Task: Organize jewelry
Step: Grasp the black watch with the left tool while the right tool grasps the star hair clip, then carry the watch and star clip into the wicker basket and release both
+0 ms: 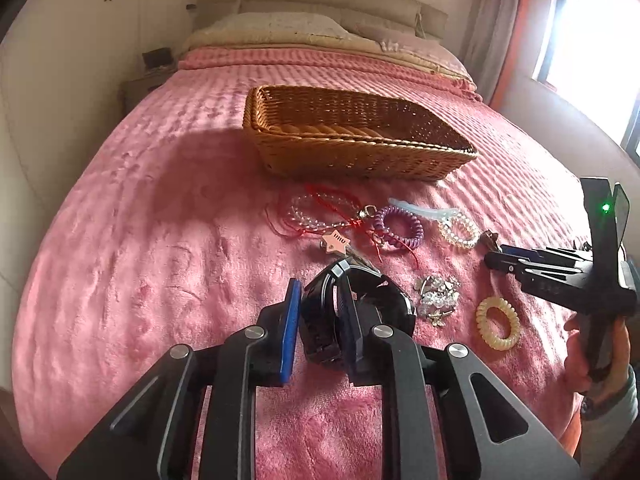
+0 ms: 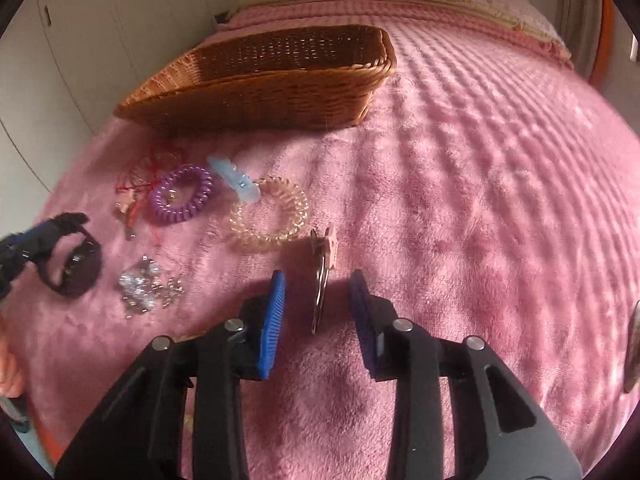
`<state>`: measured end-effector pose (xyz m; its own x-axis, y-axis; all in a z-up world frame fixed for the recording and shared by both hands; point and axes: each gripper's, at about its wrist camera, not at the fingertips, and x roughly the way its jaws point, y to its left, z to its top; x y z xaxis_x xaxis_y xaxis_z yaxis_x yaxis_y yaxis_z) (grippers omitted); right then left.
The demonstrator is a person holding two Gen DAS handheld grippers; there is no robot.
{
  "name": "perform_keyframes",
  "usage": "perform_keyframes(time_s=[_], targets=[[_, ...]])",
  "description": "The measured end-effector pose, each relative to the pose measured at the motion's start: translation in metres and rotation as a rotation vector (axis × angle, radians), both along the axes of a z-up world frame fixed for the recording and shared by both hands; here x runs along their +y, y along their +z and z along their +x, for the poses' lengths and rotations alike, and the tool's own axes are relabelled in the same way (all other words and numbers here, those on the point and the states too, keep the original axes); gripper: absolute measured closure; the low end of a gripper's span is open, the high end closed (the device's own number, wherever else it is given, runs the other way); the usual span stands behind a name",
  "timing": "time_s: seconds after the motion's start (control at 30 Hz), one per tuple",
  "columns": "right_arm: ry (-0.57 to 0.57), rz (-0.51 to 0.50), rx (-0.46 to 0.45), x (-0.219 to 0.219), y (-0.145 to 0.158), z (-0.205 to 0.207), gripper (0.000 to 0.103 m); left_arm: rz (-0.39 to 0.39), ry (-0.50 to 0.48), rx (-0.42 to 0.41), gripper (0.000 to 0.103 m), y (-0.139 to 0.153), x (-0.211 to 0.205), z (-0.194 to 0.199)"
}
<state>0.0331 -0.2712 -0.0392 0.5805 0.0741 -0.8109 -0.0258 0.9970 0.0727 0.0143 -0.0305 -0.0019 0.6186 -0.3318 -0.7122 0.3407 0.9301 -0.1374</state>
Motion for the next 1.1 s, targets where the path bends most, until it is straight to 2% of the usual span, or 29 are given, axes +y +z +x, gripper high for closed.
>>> perform_keyframes(time_s=[0.07, 0.2, 0.23, 0.33, 0.43, 0.47, 0.53, 0.57, 0.6, 0.7, 0.8, 0.87, 0.9, 0.93, 1.03, 1.1], targets=[[-0.004, -0.012, -0.018, 0.003, 0.006, -0.003, 0.099, -0.009, -0.001, -0.006, 0.091, 0.002, 0.001, 0.000], [0.016, -0.008, -0.082, 0.007, 0.030, -0.017, 0.099, -0.088, -0.024, -0.027, 0.103, 0.014, 0.009, 0.001], [0.020, -0.009, -0.095, 0.008, 0.035, -0.018, 0.099, -0.093, -0.016, -0.046, 0.103, 0.020, 0.010, 0.002], [0.040, -0.021, -0.136, 0.015, 0.054, -0.016, 0.099, -0.068, -0.016, -0.077, 0.103, 0.035, 0.010, 0.009], [0.052, -0.017, -0.130, 0.018, 0.054, -0.012, 0.099, -0.046, -0.065, -0.039, 0.103, 0.035, 0.011, 0.011], [0.054, -0.010, -0.124, 0.017, 0.052, -0.013, 0.099, -0.040, -0.076, -0.031, 0.100, 0.033, 0.011, 0.009], [0.055, 0.013, -0.105, 0.014, 0.041, -0.016, 0.099, -0.057, -0.126, 0.016, 0.065, 0.026, 0.011, 0.003], [0.051, 0.022, -0.095, 0.013, 0.036, -0.016, 0.099, -0.071, -0.153, 0.019, 0.059, 0.025, 0.008, -0.002], [0.048, 0.032, -0.089, 0.011, 0.033, -0.015, 0.099, -0.060, -0.168, 0.010, 0.055, 0.025, 0.003, -0.007], [0.043, 0.049, -0.075, 0.007, 0.027, -0.017, 0.099, 0.019, -0.213, -0.010, 0.055, 0.021, -0.020, -0.023], [0.048, 0.058, -0.070, 0.005, 0.024, -0.019, 0.099, 0.169, -0.208, -0.065, 0.054, 0.008, -0.049, -0.038], [0.052, 0.065, -0.066, 0.004, 0.022, -0.019, 0.099, 0.261, -0.169, -0.087, 0.066, 0.000, -0.061, -0.039], [0.053, 0.065, -0.065, 0.005, 0.022, -0.019, 0.099, 0.302, -0.145, -0.081, 0.079, -0.005, -0.066, -0.034], [0.055, 0.063, -0.066, 0.005, 0.021, -0.019, 0.099, 0.313, -0.124, -0.079, 0.080, -0.007, -0.064, -0.031], [0.060, 0.066, -0.067, 0.005, 0.020, -0.021, 0.099, 0.271, -0.059, -0.059, 0.085, -0.004, -0.039, -0.018], [0.059, 0.072, -0.065, 0.005, 0.018, -0.021, 0.099, 0.203, -0.041, 0.012, 0.087, -0.010, -0.013, -0.003]])
